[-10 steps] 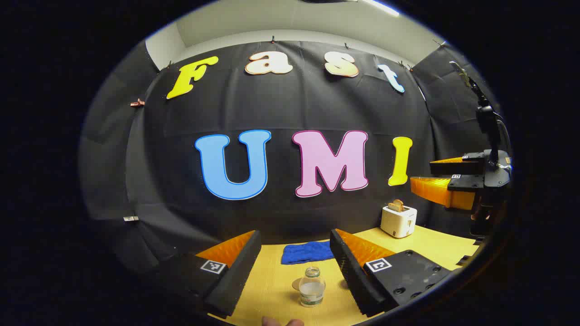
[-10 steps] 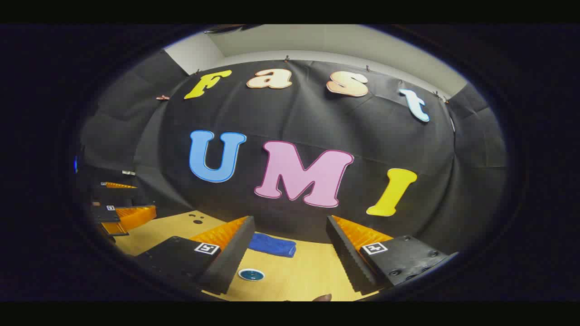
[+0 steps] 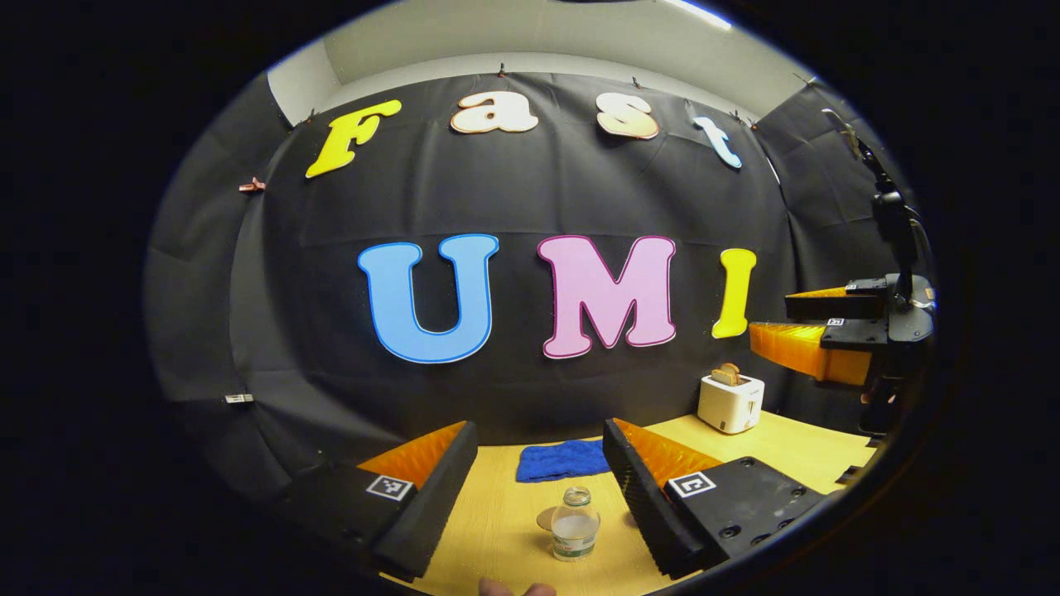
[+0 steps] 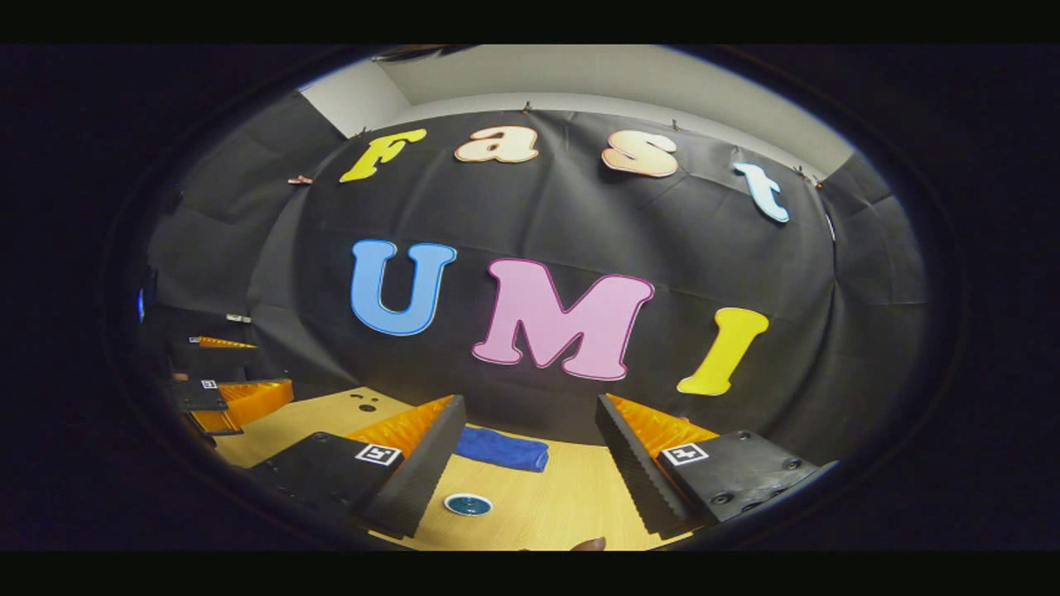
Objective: Open the teacup lid with one hand, grasp the water bottle and pour water into the teacup with the other hand; after pouring, place the water bottle on the coaster and then close the teacup lid.
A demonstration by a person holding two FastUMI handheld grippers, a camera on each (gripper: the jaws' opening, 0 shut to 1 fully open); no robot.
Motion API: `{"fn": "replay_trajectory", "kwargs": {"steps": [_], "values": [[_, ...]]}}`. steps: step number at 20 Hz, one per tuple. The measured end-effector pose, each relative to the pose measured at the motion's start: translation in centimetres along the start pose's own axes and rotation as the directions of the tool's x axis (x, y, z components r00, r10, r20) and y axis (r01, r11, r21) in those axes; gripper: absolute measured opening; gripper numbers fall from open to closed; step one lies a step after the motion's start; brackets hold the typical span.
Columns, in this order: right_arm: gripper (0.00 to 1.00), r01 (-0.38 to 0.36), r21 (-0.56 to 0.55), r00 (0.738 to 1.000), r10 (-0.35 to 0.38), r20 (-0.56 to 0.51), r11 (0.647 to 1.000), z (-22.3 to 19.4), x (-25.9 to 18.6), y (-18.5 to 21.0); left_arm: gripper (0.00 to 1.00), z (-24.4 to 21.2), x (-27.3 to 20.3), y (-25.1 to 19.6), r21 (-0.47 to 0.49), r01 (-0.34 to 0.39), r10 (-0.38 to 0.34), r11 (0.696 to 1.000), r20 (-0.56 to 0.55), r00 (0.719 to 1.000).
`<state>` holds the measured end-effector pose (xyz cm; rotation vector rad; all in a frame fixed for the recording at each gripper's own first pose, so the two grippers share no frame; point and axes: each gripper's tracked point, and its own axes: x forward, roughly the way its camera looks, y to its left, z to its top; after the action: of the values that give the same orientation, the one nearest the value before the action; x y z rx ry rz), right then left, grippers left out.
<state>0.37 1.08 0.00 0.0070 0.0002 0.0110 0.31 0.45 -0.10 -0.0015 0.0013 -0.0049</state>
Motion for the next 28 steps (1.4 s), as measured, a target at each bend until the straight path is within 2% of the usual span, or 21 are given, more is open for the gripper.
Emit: {"fn": "replay_trajectory", "kwargs": {"steps": [6,11,20,28], "values": [[0.98,-0.012,0.004,1.000,0.012,-0.007,1.000,-0.9,0.1,0.6,0.96,-0.7,-0.2,-0.2,0.000,0.010,-0.010,1.000,-0.009,1.000],[0.98,-0.047,0.007,0.998,0.048,-0.042,0.999,-4.9,1.2,2.0,0.96,-3.0,0.7,-0.2,-0.001,0.001,-0.001,1.000,-0.021,1.000],[0.98,-0.119,0.021,0.985,0.121,-0.121,0.993,-19.0,4.2,5.0,0.96,-12.0,3.5,-2.8,0.008,0.010,-0.010,1.000,-0.014,1.000],[0.93,-0.145,0.053,0.968,0.153,-0.201,0.988,-29.9,7.7,6.9,0.96,-20.1,4.9,-4.1,-0.013,0.005,-0.005,1.000,-0.060,0.998]]}}
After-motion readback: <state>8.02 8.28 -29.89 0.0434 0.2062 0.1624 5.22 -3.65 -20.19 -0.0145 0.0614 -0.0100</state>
